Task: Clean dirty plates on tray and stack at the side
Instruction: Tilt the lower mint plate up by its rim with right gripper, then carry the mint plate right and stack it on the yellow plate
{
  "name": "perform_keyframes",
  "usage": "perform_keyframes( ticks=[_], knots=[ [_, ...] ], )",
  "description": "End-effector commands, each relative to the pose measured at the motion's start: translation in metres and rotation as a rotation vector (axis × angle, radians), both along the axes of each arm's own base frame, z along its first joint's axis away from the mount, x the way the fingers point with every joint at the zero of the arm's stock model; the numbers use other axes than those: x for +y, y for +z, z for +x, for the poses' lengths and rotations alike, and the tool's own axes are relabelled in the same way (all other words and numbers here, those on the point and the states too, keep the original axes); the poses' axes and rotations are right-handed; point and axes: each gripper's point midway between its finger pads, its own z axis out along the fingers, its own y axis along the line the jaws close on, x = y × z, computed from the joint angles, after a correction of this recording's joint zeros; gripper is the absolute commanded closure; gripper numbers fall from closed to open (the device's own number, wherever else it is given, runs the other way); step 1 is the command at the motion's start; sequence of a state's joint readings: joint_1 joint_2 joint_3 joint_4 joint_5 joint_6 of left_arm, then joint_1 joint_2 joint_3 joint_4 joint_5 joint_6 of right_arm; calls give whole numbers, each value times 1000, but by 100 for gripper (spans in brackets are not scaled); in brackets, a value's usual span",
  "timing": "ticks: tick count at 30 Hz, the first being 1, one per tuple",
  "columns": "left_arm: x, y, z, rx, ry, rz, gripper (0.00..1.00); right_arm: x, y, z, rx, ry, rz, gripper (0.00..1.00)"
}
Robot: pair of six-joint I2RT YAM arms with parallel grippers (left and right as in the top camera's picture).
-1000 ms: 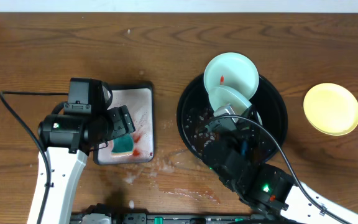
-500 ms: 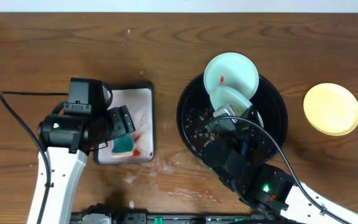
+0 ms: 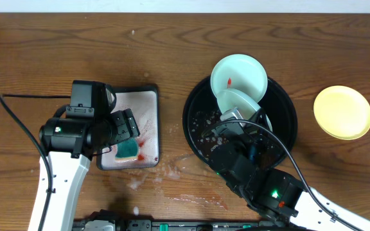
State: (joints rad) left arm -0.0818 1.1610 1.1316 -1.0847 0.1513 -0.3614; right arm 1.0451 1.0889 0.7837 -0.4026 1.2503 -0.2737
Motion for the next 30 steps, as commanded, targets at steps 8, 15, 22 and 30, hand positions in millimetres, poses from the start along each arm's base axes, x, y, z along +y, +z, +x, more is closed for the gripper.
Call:
perform_keyframes(
  ticks=[8,15,22,30],
  knots=[
    [1,0,-1,-1,-5,5,15,-4,6,-2,-27,-19,9,99],
    [1,0,-1,-1,-5,5,15,-40,-47,24,99,-202,562,99],
    [1,0,-1,-1,-5,5,15,-56,-87,46,487,-130,1095,99],
    [1,0,-1,-1,-5,5,15,-229,-92,54,177,-571,1444,99]
  ],
)
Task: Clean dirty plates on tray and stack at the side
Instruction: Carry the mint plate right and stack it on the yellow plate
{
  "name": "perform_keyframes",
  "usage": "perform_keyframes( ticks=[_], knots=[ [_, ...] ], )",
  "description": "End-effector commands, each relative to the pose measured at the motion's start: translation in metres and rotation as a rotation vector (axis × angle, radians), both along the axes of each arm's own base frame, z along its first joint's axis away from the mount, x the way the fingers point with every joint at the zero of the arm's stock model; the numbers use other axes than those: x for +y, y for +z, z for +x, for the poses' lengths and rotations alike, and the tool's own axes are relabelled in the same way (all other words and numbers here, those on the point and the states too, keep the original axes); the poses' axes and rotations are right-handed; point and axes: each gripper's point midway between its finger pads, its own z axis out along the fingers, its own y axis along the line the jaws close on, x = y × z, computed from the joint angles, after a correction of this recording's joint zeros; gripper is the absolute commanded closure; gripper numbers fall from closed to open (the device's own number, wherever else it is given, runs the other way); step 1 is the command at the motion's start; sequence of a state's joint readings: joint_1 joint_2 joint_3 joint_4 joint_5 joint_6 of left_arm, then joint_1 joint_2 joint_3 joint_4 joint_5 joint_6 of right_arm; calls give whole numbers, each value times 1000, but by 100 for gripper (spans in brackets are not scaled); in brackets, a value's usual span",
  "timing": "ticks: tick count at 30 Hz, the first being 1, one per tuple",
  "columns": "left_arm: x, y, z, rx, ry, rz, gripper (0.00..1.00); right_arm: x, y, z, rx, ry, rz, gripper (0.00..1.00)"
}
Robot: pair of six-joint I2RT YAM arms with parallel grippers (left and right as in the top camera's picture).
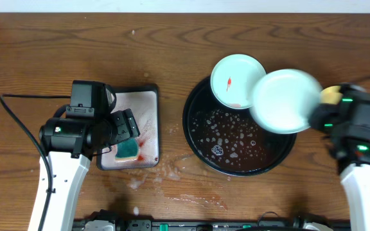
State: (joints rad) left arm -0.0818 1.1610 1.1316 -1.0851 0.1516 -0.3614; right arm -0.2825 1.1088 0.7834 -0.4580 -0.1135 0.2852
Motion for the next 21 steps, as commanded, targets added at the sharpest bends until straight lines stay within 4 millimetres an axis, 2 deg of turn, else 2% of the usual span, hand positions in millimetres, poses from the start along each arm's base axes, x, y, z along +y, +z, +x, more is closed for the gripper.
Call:
perform_keyframes(
  ticks=[1,3,6,8,10,11,12,13,15,18,21],
  knots=[
    [1,0,-1,-1,-5,6,15,-44,-5,-5,-25,-183,165,99],
    [1,0,-1,-1,-5,6,15,-86,-20,-18,6,-367,179,99],
    [1,0,-1,-1,-5,6,15,-127,-44,-33,55,-548,166,99],
    [1,0,-1,-1,-5,6,15,-148,-60,-37,82,-613,140,99],
    [1,0,-1,-1,-5,6,15,-158,-75,-36,101,-630,141,99],
    [1,0,-1,-1,-5,6,15,-158,-79,-33,102,-624,149,99],
    [1,0,-1,-1,-5,6,15,-157,-82,-28,99,-600,153,94],
    [1,0,-1,-1,-5,6,15,-155,-84,-22,97,-549,142,86],
    [1,0,-1,-1,-5,6,15,-148,-83,-15,95,-489,127,64],
    [1,0,-1,-1,-5,6,15,-134,-68,0,49,-424,140,60],
    [1,0,-1,-1,-5,6,15,-91,-28,31,-64,-215,164,60]
  ],
)
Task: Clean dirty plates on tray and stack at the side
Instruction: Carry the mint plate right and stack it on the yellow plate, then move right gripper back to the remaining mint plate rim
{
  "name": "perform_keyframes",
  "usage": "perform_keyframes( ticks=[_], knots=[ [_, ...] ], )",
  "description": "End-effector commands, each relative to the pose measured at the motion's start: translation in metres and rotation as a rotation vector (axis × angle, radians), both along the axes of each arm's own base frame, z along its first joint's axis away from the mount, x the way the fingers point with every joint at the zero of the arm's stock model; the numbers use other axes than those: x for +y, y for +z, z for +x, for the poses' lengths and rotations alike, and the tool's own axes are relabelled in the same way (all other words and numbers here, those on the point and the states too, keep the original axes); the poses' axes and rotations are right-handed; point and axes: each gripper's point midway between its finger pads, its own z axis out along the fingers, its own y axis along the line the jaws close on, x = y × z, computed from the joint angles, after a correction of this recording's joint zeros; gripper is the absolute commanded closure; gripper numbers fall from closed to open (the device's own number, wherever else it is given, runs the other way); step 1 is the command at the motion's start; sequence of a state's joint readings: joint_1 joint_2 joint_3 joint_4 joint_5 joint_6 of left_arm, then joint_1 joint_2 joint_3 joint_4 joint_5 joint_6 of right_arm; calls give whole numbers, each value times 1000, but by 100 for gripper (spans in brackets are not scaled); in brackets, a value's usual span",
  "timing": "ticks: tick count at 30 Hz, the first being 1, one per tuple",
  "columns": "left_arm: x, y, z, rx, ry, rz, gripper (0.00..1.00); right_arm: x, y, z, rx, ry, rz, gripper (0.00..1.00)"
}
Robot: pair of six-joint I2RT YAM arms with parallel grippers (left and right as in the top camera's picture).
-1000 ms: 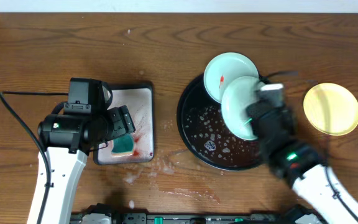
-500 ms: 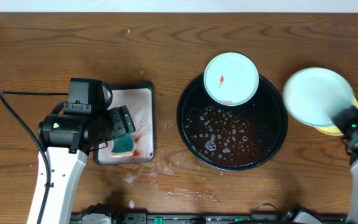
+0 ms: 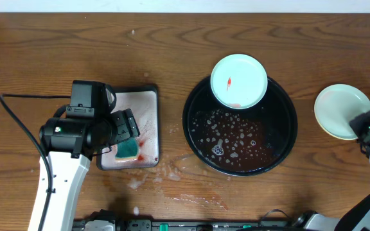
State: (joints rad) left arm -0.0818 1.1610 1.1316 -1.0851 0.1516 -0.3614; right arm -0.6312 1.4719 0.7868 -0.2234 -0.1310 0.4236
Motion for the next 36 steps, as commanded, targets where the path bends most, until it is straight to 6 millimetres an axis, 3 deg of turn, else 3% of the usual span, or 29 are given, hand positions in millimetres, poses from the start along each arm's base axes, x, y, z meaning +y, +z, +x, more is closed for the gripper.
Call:
perform_keyframes(
  ticks=[1,4,6,9,12,15,20,27,31,34,36],
  knots=[
    [1,0,-1,-1,-5,6,15,59,69,48,-209,309,-23,62],
    [1,0,-1,-1,-5,6,15,135,104,67,-304,615,-57,61],
    [1,0,-1,-1,-5,6,15,171,108,71,-305,736,-95,59],
    [1,0,-1,-1,-5,6,15,217,96,73,-249,898,-190,54],
    [1,0,-1,-1,-5,6,15,242,74,80,-162,963,-314,50],
    [1,0,-1,-1,-5,6,15,247,53,94,-103,948,-409,48],
    [1,0,-1,-1,-5,6,15,249,5,121,-75,948,-409,46],
    [1,0,-1,-1,-5,6,15,271,-43,130,-89,1011,-284,47],
    [1,0,-1,-1,-5,6,15,259,-65,128,-21,916,-262,61],
    [1,0,-1,-1,-5,6,15,257,-68,126,-11,875,-228,72],
    [1,0,-1,-1,-5,6,15,257,-69,125,-7,862,-216,86]
  ],
)
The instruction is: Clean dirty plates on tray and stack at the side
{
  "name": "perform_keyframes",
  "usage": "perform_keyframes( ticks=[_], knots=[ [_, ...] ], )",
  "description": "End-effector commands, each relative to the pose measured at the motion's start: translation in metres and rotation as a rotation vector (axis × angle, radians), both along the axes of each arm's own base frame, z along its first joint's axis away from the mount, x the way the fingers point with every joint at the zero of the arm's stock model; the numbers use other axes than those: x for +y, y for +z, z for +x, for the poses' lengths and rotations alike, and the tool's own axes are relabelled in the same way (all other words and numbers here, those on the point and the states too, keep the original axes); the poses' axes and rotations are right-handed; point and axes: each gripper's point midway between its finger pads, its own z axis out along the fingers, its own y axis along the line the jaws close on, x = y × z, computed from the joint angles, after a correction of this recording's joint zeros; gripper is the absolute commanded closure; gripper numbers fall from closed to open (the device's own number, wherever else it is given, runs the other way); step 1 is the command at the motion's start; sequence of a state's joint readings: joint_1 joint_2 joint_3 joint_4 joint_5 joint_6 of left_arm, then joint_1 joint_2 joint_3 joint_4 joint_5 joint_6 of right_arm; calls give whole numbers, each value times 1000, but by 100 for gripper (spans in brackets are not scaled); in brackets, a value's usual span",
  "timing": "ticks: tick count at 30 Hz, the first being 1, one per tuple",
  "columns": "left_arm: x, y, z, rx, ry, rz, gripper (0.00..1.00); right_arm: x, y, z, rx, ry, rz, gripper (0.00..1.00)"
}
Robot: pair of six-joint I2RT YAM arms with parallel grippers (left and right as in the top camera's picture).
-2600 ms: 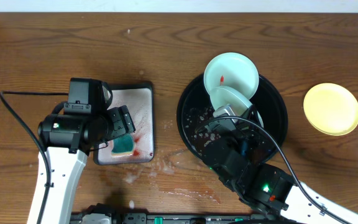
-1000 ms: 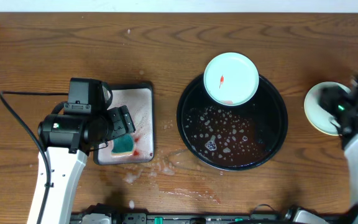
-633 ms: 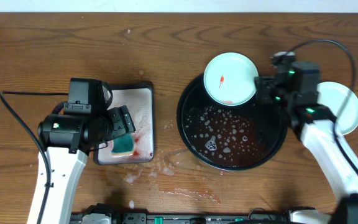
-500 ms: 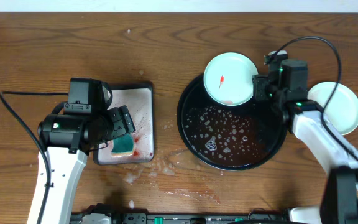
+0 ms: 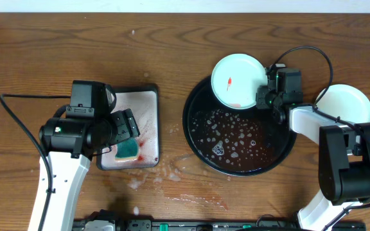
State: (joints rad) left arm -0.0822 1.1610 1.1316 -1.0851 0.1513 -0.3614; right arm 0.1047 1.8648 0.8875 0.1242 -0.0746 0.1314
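A pale plate with a red smear leans on the back rim of the round black tray. My right gripper is at this plate's right edge; whether its fingers are closed on the rim does not show. A clean white plate lies at the right side of the table. My left gripper rests over the small grey tray, with a teal sponge at its fingertips, seemingly gripped.
Soapy water with bubbles covers the black tray's floor. Red stains mark the small tray beside the sponge. Splashes of water lie on the wood between the two trays. A black cable runs along the left.
My right gripper has left the plate at the right side of the table and is now at the right rim of the smeared plate on the black tray. The left arm has not moved.
First my right gripper was over the black tray among two plates, with a yellow plate alone at the side. Then it held one plate over the tray's right rim. That plate then lay on the yellow one. Now the gripper is at the remaining smeared plate.
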Motion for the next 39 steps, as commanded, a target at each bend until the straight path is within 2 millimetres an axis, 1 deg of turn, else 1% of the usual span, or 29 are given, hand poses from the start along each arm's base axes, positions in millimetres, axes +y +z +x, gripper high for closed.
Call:
perform_keyframes(
  ticks=[1,3,6,9,11,12,14,17,19,21,23,24,26,27,29,31,33,34,35,36,38,39],
  knots=[
    [1,0,-1,-1,-5,6,15,-4,-7,-3,31,-72,34,98],
    [1,0,-1,-1,-5,5,15,-5,-9,-6,52,-108,59,99],
    [1,0,-1,-1,-5,5,15,-5,-4,-13,76,-125,75,99],
    [1,0,-1,-1,-5,5,15,-6,14,-23,89,-123,72,99],
    [1,0,-1,-1,-5,5,15,-6,30,-36,107,-122,68,99],
    [1,0,-1,-1,-5,5,15,-7,37,-43,119,-122,66,99],
    [1,0,-1,-1,-5,6,15,-9,52,-64,160,-124,60,99],
    [1,0,-1,-1,-5,5,15,-11,60,-97,251,-149,62,99],
    [1,0,-1,-1,-5,5,15,-11,56,-123,348,-199,77,99],
    [1,0,-1,-1,-5,5,15,-10,48,-143,437,-248,86,99],
    [1,0,-1,-2,-5,5,15,-8,37,-158,500,-297,98,99],
    [1,0,-1,-2,-5,5,15,-6,33,-161,508,-303,102,99],
    [1,0,-1,-2,-5,5,15,1,28,-161,492,-275,97,99],
    [1,0,-1,-1,-5,5,15,5,28,-158,475,-227,78,89],
    [1,-1,-4,11,-5,6,15,9,33,-151,432,-142,47,77],
    [1,-4,-6,24,-5,7,15,10,39,-148,404,-86,23,72],
    [2,-8,-8,41,-5,9,15,12,51,-144,368,-19,4,71],
    [4,-18,-11,73,-2,20,15,14,67,-141,321,39,-9,70],
    [4,-25,-14,92,-1,23,16,16,75,-140,297,63,-11,70],
    [5,-33,-14,106,0,28,16,19,87,-138,257,97,-10,69],
    [14,-50,-14,129,29,75,16,23,104,-137,200,130,1,67],
    [22,-60,-14,142,67,114,16,23,113,-138,173,132,9,66]
  ],
)
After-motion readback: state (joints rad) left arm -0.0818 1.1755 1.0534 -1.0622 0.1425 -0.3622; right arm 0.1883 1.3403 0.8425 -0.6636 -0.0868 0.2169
